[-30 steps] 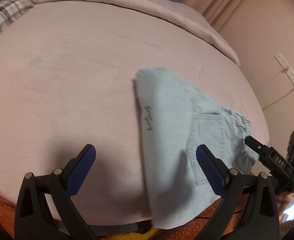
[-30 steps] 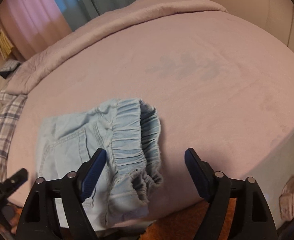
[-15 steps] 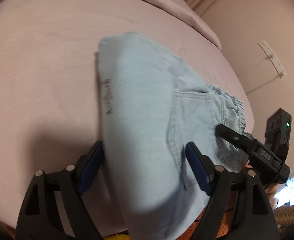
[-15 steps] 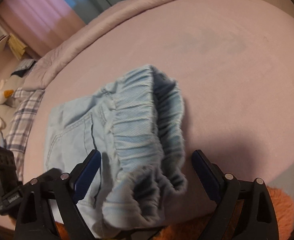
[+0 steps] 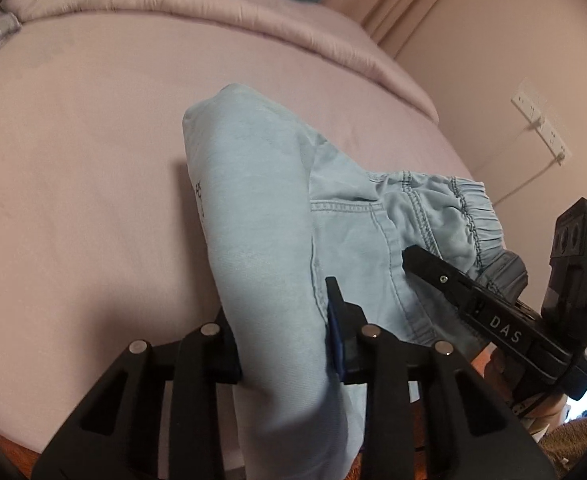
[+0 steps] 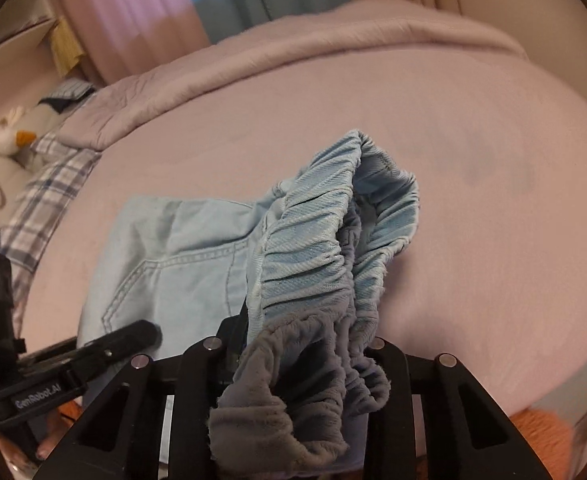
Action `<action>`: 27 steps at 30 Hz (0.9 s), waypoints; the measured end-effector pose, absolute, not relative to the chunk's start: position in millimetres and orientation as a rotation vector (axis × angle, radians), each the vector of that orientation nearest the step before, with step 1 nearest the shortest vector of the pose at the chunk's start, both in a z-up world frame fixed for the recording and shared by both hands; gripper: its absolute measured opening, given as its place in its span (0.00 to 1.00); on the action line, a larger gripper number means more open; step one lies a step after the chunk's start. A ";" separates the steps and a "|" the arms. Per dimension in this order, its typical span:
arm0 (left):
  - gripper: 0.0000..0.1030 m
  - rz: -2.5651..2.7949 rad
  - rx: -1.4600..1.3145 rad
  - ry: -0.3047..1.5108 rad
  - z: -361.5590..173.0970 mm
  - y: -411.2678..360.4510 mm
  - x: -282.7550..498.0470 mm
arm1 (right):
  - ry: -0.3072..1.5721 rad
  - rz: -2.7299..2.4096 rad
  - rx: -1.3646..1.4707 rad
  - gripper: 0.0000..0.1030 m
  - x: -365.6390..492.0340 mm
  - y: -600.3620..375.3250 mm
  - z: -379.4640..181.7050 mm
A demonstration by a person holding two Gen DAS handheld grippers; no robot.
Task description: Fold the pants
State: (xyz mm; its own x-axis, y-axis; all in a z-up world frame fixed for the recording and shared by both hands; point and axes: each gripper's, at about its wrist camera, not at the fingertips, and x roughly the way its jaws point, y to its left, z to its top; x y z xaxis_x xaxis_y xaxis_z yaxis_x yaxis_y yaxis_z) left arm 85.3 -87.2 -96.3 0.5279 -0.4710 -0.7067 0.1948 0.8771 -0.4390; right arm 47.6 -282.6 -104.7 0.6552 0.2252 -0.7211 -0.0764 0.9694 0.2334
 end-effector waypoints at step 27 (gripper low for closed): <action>0.43 -0.094 -0.265 0.968 -127.1 -32.1 195.0 | 0.948 0.233 0.018 0.36 166.4 -218.5 -129.4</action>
